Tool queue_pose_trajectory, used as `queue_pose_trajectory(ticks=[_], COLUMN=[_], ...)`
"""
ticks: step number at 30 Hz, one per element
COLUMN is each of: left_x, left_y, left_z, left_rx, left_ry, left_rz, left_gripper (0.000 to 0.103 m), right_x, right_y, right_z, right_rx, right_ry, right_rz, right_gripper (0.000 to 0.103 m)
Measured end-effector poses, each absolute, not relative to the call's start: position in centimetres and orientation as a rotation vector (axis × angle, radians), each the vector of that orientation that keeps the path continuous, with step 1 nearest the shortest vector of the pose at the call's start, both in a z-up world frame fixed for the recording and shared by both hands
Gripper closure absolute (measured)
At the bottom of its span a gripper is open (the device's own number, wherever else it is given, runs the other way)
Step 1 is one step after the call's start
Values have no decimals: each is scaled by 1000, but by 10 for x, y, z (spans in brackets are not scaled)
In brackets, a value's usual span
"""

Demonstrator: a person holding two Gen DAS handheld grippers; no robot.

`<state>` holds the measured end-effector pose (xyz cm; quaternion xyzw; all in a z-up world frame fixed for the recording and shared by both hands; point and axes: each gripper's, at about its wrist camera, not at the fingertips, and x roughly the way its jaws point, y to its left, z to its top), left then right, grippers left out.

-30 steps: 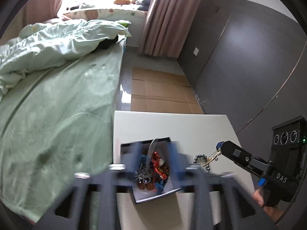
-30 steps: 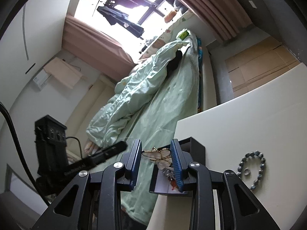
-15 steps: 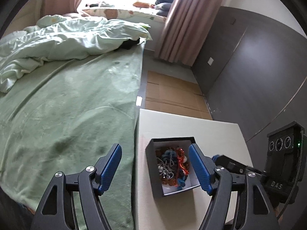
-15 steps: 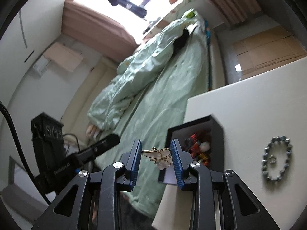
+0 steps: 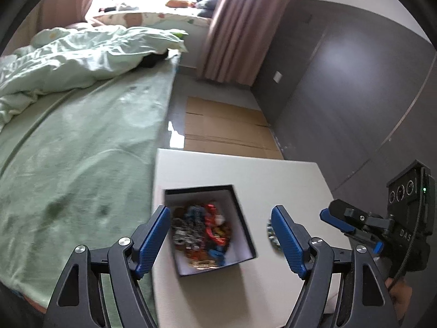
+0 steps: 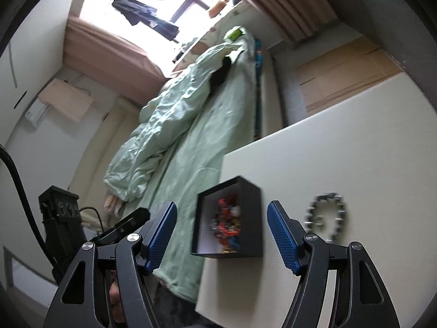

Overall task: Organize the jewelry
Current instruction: 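Move the left gripper to the dark bead bracelet and grasp it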

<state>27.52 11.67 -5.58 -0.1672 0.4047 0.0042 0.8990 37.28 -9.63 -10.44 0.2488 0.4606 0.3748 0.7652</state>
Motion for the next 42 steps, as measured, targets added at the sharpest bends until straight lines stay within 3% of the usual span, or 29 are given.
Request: queue_pose_trajectory(ticks=[11,16,27,34,39,42], left_x=[302,318,361,383,394,400], left_y=[47,28,-4,-10,-8,-11], left_z=[-70,-83,-129,-155,-168,-172], left_rx=[-237,-217,-170,-110,-104,-87], left_ry=[884,936,1109,1189,1213,1220], left_rz=[-114,-138,-123,-84,-63,-72], left_gripper=[27,44,68,71,83,83], right_x=[381,384,390,394,394,395], right_y=[-151,-163,-192,-199,-199,-199], right_z=[-115,-124,-135,-140,-141,-141], right_rx=[515,499,516,516,518,519], right_ry=[1004,1034,1045,1059,1059,1058], right_rz=[706,688,624,596,597,600], right_gripper=[38,50,52,63,64,64])
